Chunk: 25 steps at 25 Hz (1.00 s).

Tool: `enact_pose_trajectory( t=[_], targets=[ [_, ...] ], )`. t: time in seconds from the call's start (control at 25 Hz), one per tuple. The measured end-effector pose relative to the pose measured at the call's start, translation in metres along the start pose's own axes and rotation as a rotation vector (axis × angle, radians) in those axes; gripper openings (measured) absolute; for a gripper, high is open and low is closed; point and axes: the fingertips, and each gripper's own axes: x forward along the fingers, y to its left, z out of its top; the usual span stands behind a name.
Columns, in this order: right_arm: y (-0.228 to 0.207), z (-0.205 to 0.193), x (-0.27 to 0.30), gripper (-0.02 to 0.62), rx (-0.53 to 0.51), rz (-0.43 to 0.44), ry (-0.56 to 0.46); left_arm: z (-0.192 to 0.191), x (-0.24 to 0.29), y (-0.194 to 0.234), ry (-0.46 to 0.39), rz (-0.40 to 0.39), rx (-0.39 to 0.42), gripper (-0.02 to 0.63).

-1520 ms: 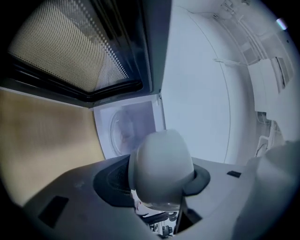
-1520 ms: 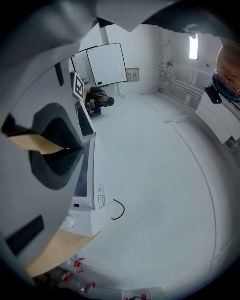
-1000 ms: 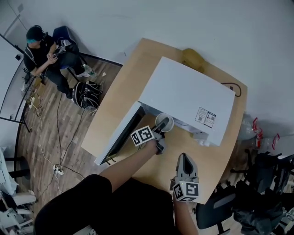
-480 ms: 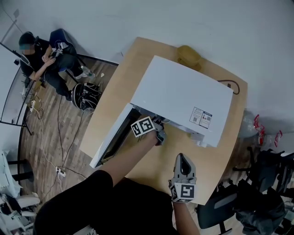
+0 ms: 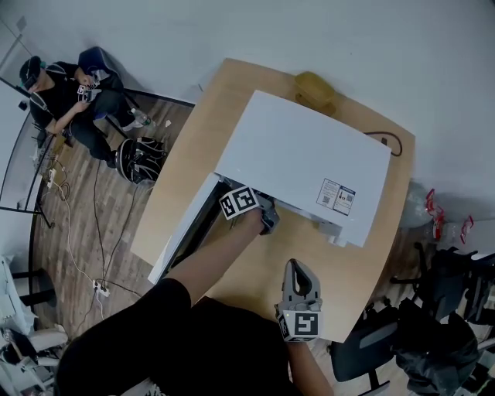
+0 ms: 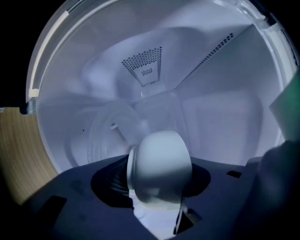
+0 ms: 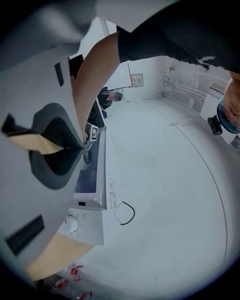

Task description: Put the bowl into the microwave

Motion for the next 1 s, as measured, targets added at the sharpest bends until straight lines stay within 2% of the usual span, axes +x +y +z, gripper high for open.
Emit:
enact_pose_trajectory(
  t=[0.2,0.4,0.56,0.68,0.84,1.0],
  targets=[
    [-0.011,0.006,0.001,0.060,-0.008,-0.031,-0.008,0.002,0.005,0.005,0.039,0.088,0.161,0.218],
    [0.000,0.003,0.001,0.060,0.002,-0.020,-0.004,0.007,0.002,0.013,0.035,0.154,0.221,0.219],
    [0.017,-0.005,-0.002,0.060,0.011,0.003,0.016,0.012,-0.007,0.023,0.032,0.244,0.331,0.219],
    [0.022,-0.006,-0.002,0.060,0.016,0.008,0.014,0.016,-0.006,0.022,0.023,0.238,0.360,0.219],
    [0.022,-0.011,-0.005,0.060,0.019,0.013,0.024,0.013,-0.007,0.025,0.039,0.275,0.473,0.241],
    [0.018,-0.010,-0.006,0.060,0.021,0.008,0.024,0.013,-0.006,0.017,0.064,0.238,0.526,0.283]
  ],
)
